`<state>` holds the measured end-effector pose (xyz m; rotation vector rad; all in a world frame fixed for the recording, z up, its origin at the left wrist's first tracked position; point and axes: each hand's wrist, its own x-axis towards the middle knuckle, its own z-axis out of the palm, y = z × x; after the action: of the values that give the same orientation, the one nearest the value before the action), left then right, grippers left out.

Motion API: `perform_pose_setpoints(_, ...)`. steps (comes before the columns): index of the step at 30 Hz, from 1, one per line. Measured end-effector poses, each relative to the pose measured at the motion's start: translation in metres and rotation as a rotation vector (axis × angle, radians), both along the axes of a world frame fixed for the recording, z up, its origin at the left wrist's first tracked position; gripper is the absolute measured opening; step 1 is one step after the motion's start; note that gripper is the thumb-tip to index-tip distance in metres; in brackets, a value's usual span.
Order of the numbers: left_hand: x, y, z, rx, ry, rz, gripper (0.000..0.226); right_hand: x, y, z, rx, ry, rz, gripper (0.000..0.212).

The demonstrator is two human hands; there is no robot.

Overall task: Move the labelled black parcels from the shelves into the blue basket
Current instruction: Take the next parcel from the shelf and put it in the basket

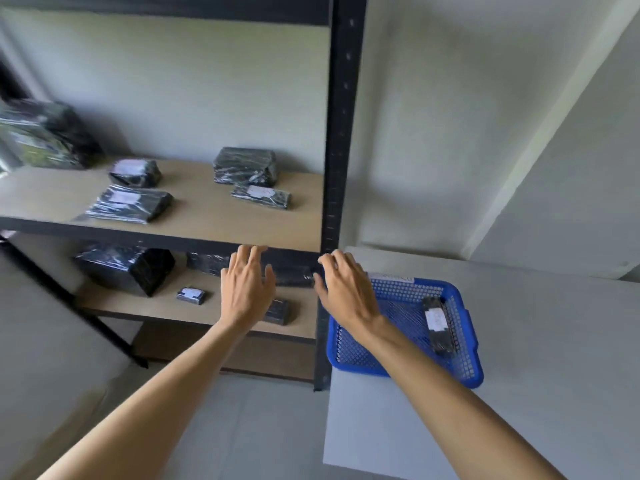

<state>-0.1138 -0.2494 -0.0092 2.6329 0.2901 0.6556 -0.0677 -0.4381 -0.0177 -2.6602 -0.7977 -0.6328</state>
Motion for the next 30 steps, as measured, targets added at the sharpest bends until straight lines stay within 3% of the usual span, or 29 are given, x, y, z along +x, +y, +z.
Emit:
perform_pose_setpoints(10, 0.028, 0.125, 0.061, 0.034, -0.036, 0.052, 0.037, 0.049, 0.120, 0.053, -0.005, 0.021, 0.068, 0.024)
perform_pose_setpoints(23, 0.110, 0.224, 0.017, 0.045, 0.184, -0.145, 0.049, 0.172, 0.190, 0.030, -0.095, 0.320, -0.153, 0.068)
perform_pose_setpoints(30, 0.121, 0.233, 0.004, 0.029, 0.205, -0.202, 0.051, 0.177, 0.204, 0.016, -0.097, 0.268, -0.204, 0.050)
